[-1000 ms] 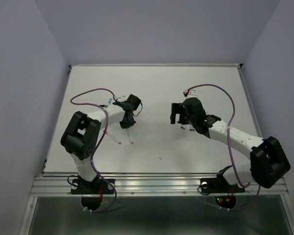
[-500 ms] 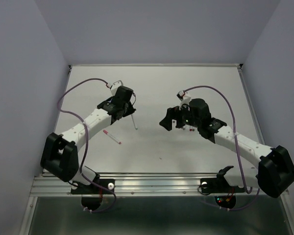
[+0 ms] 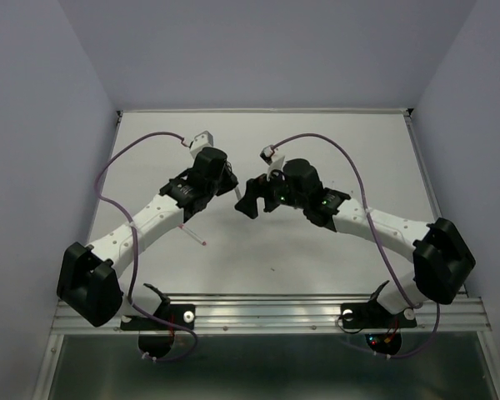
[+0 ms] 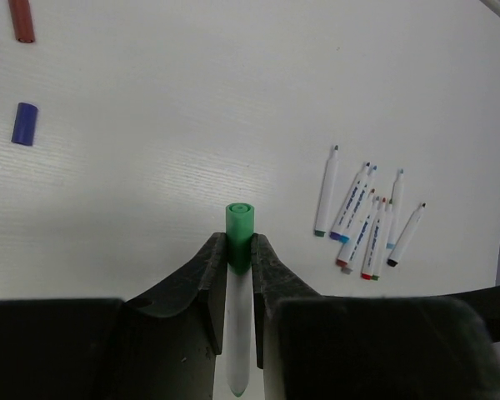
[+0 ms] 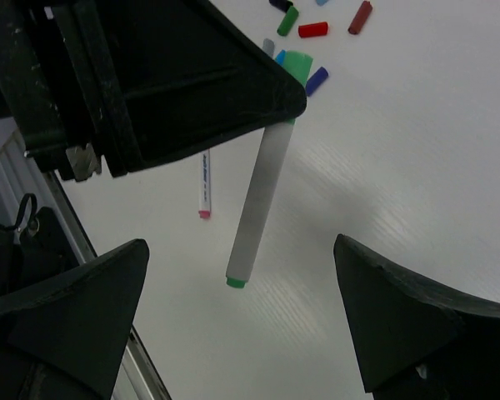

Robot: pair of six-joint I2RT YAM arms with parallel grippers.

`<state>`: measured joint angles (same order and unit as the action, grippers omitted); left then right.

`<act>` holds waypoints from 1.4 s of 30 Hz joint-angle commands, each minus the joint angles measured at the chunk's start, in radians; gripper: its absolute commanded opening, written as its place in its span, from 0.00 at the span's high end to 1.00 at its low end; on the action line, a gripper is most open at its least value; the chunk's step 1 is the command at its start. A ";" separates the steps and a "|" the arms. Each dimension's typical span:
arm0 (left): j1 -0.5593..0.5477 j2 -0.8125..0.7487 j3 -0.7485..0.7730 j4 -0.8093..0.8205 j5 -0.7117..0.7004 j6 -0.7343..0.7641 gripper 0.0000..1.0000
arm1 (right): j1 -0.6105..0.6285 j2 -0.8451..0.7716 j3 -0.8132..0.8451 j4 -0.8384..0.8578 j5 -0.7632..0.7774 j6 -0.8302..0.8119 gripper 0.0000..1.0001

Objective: Open the pen caps

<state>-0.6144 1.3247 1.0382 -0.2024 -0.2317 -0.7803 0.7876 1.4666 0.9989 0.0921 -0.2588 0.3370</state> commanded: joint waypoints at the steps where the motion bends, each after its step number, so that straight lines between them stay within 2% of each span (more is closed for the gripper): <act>1: -0.005 -0.053 -0.015 0.046 -0.012 -0.030 1.00 | 0.015 0.061 0.086 0.055 0.075 0.017 0.03; 7: -0.007 -0.068 -0.024 0.044 -0.023 -0.053 1.00 | 0.033 0.109 0.135 0.060 0.082 0.039 0.12; 11: -0.005 -0.081 -0.030 0.047 -0.021 -0.071 1.00 | 0.033 0.116 0.129 0.092 0.082 0.057 0.28; 17: -0.005 -0.087 -0.040 0.057 -0.011 -0.082 1.00 | 0.033 0.127 0.129 0.118 0.064 0.076 0.33; 20: -0.007 -0.084 -0.044 0.063 -0.011 -0.089 1.00 | 0.033 0.132 0.129 0.132 0.056 0.086 0.47; 21: -0.007 -0.079 -0.044 0.064 -0.008 -0.091 1.00 | 0.033 0.133 0.129 0.135 0.056 0.091 0.58; 22: -0.007 -0.079 -0.044 0.066 -0.006 -0.093 1.00 | 0.033 0.132 0.129 0.135 0.055 0.091 0.61; 29: -0.007 -0.078 -0.038 0.080 -0.015 -0.106 1.00 | 0.033 0.129 0.116 0.135 0.053 0.105 0.69; 30: -0.005 -0.078 -0.038 0.083 -0.015 -0.109 1.00 | 0.033 0.127 0.115 0.135 0.052 0.105 0.79; 32: -0.005 -0.074 -0.038 0.086 -0.023 -0.112 1.00 | 0.033 0.123 0.106 0.139 0.043 0.106 0.87; 33: -0.005 -0.074 -0.038 0.084 -0.029 -0.114 1.00 | 0.033 0.120 0.101 0.144 0.038 0.106 0.95; 34: -0.005 -0.070 -0.038 0.087 -0.041 -0.117 1.00 | 0.033 0.113 0.093 0.144 0.033 0.106 0.98; 42: 0.004 -0.024 -0.037 0.156 -0.109 -0.134 1.00 | 0.033 -0.005 -0.005 0.170 -0.020 0.128 0.99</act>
<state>-0.6239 1.2762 0.9989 -0.1520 -0.2508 -0.9012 0.8036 1.5608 1.0275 0.1913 -0.1806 0.4507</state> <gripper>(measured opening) 0.243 0.134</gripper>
